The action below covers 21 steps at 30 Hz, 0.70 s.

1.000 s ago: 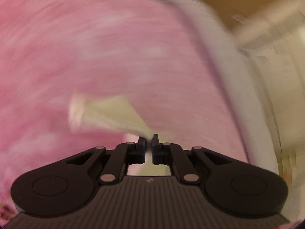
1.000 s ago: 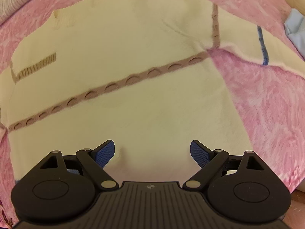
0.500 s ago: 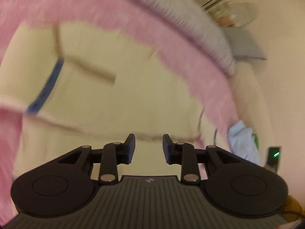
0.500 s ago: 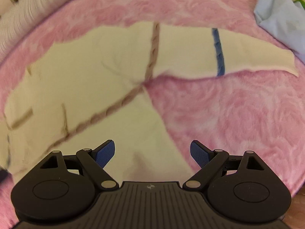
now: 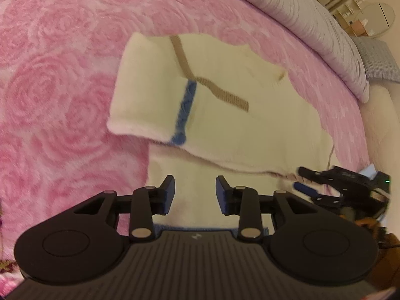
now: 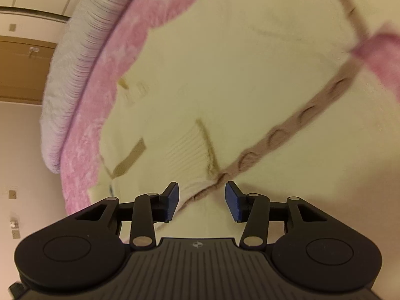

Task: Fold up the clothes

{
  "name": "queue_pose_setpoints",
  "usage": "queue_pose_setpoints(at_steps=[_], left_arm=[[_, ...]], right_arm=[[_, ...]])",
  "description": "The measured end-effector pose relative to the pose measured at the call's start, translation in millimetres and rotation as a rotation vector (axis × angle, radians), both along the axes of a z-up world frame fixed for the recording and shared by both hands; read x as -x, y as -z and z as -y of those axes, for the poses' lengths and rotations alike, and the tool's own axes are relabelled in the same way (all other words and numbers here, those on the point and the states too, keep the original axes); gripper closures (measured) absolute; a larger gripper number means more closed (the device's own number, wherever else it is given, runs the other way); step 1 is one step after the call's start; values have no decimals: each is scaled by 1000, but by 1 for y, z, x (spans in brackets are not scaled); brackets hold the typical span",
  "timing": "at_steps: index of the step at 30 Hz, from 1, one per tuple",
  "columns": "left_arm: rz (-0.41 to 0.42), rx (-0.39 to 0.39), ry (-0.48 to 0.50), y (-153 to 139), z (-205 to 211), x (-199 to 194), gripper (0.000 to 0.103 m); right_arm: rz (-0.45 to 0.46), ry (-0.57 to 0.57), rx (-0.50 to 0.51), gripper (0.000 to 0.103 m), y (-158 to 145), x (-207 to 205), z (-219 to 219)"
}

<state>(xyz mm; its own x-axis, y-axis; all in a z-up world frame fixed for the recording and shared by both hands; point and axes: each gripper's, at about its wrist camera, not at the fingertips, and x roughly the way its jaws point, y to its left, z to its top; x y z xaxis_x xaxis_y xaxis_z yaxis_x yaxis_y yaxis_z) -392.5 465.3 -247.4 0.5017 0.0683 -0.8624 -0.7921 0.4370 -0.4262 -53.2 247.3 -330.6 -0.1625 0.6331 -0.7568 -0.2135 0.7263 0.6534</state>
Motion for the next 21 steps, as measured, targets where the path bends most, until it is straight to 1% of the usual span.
queue_pose_setpoints(at_steps=[2,3,4,6,7,10,13,14,16,17,19,21], left_arm=[[6,9,-10,2,-2,1,72],[4,14,-15,4,-4,1,72],[2,19,-21,6,-5,2,72],[-2,29,-31,11,-7,3,72],[-1,31,-32,12,-7,3,72],[5,34,-27,14,-10,0,74],[5,35,-7,18,-12,-8,74],[5,33,3,19,-12,-12,74],[5,29,22,22,-12,-21,74],[3,28,31,24,-12,-26,74],[-4,25,49,28,-10,-33,74],[-14,24,68,31,-7,-41,74]], right_arm=[[20,2,9,58,7,3,-14],[38,-2,12,66,9,4,-21],[57,-8,14,83,12,6,-27],[140,-41,-23,90,3,4,-35],[195,-54,-62,91,-6,2,-36],[399,-64,-148,92,-50,-8,-29],[522,8,-108,92,-70,-27,-6],[539,28,-71,92,-67,-35,2],[516,59,21,91,-52,-53,19],[489,70,43,91,-42,-59,25],[455,82,73,91,-26,-67,33],[468,64,69,91,-21,-68,30]])
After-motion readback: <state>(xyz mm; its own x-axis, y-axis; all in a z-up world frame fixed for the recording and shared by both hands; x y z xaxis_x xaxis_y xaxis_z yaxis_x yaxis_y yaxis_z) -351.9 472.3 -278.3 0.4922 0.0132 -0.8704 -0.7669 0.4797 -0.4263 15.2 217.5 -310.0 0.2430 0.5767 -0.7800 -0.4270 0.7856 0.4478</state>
